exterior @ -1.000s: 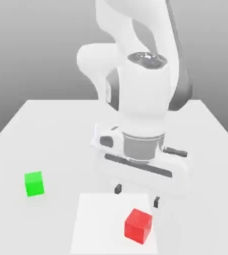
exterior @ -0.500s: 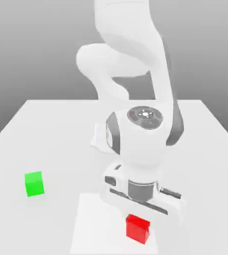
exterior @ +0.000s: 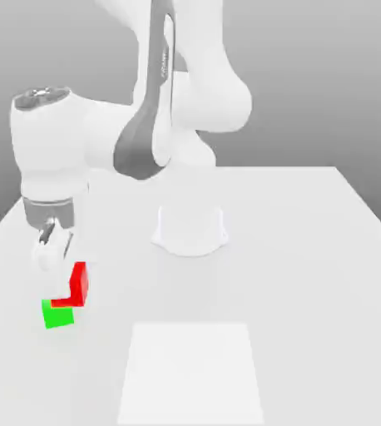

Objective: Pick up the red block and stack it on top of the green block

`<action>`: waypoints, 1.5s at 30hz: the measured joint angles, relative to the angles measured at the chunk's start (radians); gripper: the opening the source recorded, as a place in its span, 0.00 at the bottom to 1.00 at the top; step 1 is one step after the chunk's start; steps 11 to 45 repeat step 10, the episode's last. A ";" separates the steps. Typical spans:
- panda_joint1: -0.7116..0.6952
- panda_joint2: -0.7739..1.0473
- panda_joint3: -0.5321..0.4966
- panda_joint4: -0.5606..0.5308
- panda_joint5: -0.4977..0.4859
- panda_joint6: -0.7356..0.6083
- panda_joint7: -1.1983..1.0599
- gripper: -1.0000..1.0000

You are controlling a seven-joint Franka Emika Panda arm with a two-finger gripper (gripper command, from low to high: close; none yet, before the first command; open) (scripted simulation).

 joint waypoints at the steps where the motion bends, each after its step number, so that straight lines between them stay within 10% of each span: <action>1: -0.023 -0.002 -0.018 -0.013 0.005 0.012 0.023 0.00; 7: -0.044 0.179 -0.025 -0.018 0.068 0.198 0.004 0.00; 8: -0.043 0.205 -0.021 -0.017 0.080 0.222 -0.004 1.00; 45: -0.043 0.205 -0.021 -0.017 0.080 0.222 -0.004 1.00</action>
